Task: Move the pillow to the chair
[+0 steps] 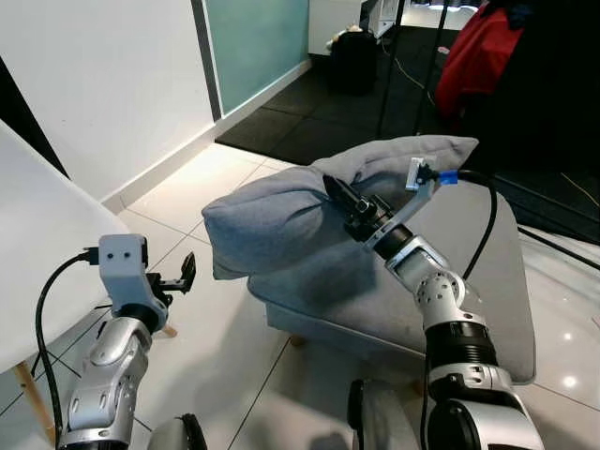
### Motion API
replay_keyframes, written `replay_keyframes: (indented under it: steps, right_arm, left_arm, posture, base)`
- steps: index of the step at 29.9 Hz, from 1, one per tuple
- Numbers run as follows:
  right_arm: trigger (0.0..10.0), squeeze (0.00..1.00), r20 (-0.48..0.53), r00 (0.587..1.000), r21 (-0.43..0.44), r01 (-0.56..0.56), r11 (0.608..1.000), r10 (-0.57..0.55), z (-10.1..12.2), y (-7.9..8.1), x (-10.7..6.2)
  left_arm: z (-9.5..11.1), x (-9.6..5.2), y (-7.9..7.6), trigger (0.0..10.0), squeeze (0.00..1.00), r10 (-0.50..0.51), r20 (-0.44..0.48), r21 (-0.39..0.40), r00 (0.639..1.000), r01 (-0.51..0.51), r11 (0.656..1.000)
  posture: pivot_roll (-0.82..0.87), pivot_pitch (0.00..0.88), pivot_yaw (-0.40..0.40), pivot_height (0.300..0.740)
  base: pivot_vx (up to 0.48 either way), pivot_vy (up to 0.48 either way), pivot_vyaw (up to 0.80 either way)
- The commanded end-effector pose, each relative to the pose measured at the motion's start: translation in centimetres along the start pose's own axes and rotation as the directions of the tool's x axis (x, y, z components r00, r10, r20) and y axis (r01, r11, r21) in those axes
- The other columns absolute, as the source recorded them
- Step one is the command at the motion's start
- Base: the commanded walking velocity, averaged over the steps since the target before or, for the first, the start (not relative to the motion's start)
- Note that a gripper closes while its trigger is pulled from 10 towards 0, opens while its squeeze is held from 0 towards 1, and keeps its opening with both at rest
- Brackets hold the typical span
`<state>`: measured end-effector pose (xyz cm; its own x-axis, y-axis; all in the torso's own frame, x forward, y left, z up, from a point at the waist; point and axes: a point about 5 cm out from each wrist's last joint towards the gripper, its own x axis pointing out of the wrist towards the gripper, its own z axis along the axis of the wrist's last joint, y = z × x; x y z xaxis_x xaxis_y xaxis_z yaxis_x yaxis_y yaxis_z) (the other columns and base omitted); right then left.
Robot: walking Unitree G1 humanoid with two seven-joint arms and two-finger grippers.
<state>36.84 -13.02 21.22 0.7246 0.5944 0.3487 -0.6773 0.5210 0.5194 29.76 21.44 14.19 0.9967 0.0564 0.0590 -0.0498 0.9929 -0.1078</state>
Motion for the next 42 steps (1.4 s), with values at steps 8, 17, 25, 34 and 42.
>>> replay_keyframes:
  steps: [8, 17, 25, 34, 42]
  right_arm:
    - [0.0, 0.00, -0.002, 1.000, -0.018, -0.001, 1.000, 0.001, 0.0, 0.1, -0.5]
    - [0.0, 0.00, -0.029, 1.000, -0.014, 0.004, 1.000, -0.005, -0.6, 0.0, -1.0]
    - [0.0, 0.00, -0.033, 0.999, -0.023, -0.003, 1.000, 0.002, -0.6, 0.2, -0.8]
    - [0.0, 0.00, -0.051, 0.999, -0.038, -0.004, 0.999, 0.002, -0.9, 0.3, -0.7]
    - [0.0, 0.00, -0.083, 0.997, -0.040, -0.002, 0.999, -0.001, -1.7, 0.4, -0.8]
  left_arm:
    - [-1.3, -0.7, 1.6, 10.0, 0.00, 0.064, -0.024, 0.024, 0.998, -0.064, 0.998]
    - [-2.3, -1.4, 0.7, 10.0, 0.00, 0.056, -0.054, 0.004, 0.997, -0.056, 0.998]
    - [-2.2, -1.1, 0.1, 10.0, 0.00, 0.045, -0.047, -0.006, 0.998, -0.045, 0.999]
    - [-2.0, -1.0, 0.0, 10.0, 0.00, 0.046, -0.038, -0.015, 0.998, -0.046, 0.999]
    - [-1.8, -0.8, 0.1, 10.0, 0.00, 0.047, -0.030, -0.017, 0.998, -0.048, 0.999]
  posture:
    - [-0.12, 0.033, -0.002, 0.585]
    - [-0.12, 0.032, -0.004, 0.618]
    - [-0.13, 0.029, -0.005, 0.647]
    - [-0.13, 0.025, -0.008, 0.685]
    - [-0.13, 0.026, -0.007, 0.714]
  base:
    - [0.000, 0.000, 0.00]
    - [0.000, 0.000, 0.00]
    - [0.000, 0.000, 0.00]
    - [0.000, 0.000, 0.00]
    - [0.000, 0.000, 0.00]
